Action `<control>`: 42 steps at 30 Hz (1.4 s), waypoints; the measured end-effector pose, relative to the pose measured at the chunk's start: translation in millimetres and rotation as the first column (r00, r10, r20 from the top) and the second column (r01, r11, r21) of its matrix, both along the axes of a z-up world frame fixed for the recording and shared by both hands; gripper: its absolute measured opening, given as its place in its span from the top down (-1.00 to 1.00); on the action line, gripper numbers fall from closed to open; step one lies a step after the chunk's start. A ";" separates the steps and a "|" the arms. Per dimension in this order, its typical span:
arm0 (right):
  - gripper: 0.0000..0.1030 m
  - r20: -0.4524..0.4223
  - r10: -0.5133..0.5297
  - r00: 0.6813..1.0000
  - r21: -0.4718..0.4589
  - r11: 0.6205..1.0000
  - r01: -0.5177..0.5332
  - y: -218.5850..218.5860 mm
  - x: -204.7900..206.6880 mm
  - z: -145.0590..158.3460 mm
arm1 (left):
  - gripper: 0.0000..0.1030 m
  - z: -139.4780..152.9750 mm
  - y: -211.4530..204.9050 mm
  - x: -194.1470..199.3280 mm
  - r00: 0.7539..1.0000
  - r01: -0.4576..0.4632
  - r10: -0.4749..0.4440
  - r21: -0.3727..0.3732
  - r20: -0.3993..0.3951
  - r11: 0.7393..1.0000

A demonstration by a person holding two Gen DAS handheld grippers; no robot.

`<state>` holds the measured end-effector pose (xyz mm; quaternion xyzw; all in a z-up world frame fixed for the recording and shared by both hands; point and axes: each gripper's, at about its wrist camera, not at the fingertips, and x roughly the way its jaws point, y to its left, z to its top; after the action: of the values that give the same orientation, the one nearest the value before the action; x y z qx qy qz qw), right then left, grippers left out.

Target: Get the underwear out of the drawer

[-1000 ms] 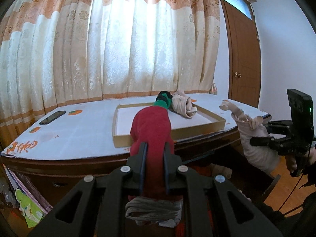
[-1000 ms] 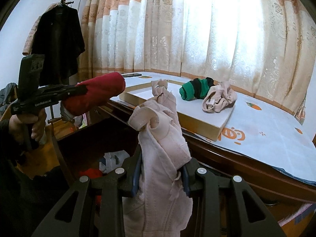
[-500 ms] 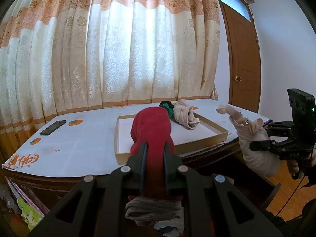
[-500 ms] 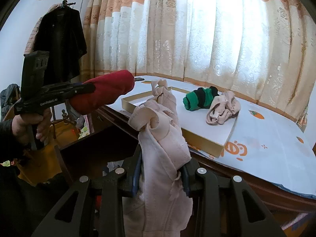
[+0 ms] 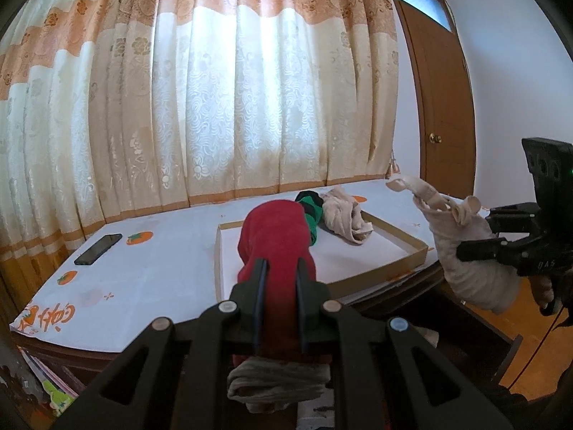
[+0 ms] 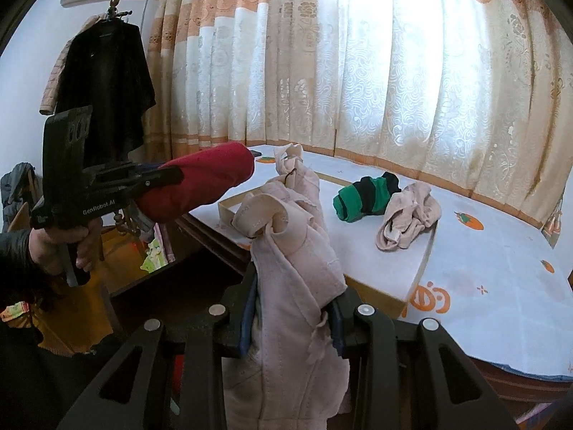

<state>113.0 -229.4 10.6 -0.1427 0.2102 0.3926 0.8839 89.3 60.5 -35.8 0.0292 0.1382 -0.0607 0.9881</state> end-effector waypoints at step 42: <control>0.30 -0.055 0.035 0.998 0.042 0.999 -0.032 11.7 11.9 -3.6 | -0.19 -160.3 -8.4 43.2 0.559 0.068 -0.012 0.032 -0.829 0.997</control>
<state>124.9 -217.7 7.0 -0.1171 0.2241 0.4154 0.8738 132.5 52.1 -196.1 0.0301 0.5866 -0.0856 0.8048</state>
